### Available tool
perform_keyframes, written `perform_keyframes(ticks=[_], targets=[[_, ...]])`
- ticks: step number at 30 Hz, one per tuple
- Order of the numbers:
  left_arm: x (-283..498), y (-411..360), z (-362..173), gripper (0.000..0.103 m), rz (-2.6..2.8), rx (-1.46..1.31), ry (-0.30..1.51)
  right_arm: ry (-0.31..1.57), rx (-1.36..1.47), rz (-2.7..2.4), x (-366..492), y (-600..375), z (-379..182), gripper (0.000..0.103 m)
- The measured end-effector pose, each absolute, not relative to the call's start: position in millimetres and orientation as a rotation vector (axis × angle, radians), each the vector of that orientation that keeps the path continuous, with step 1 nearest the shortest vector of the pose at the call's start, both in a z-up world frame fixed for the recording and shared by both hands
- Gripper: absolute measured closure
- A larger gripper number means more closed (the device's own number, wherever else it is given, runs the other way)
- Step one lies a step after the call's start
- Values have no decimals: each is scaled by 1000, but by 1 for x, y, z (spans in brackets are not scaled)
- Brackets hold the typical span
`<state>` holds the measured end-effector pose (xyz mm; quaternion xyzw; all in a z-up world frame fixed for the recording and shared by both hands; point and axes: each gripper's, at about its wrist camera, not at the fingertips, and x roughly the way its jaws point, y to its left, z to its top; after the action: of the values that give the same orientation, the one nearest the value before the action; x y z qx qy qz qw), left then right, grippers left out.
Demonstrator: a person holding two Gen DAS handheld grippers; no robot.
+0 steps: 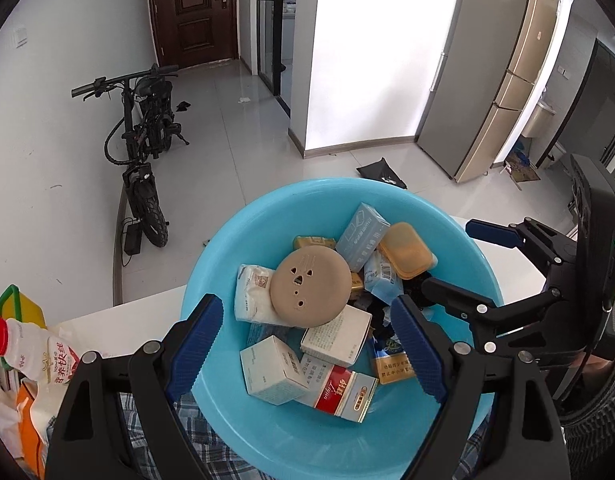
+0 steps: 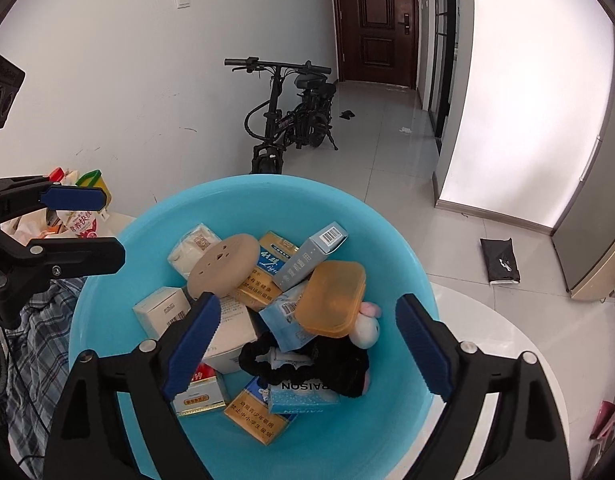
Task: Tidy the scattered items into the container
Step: 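Withdraw both tools from the basin back over the plaid shirt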
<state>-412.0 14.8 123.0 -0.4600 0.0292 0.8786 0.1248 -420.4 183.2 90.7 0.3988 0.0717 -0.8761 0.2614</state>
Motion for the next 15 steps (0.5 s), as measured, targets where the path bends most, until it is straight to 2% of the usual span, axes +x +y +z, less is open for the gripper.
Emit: perform_keyframes(ticks=[8,11,15], targets=[[-384,0,141,15,2580,-1315,16,223,1032,-2381,-394,185,118,13],[-371,2,150,15,2578,-1291,26,207,1007,-2386,-386,187,129,8],[-353,5,160,15,2564,-1273,45,175,998,-2370,-376,187,136,7]])
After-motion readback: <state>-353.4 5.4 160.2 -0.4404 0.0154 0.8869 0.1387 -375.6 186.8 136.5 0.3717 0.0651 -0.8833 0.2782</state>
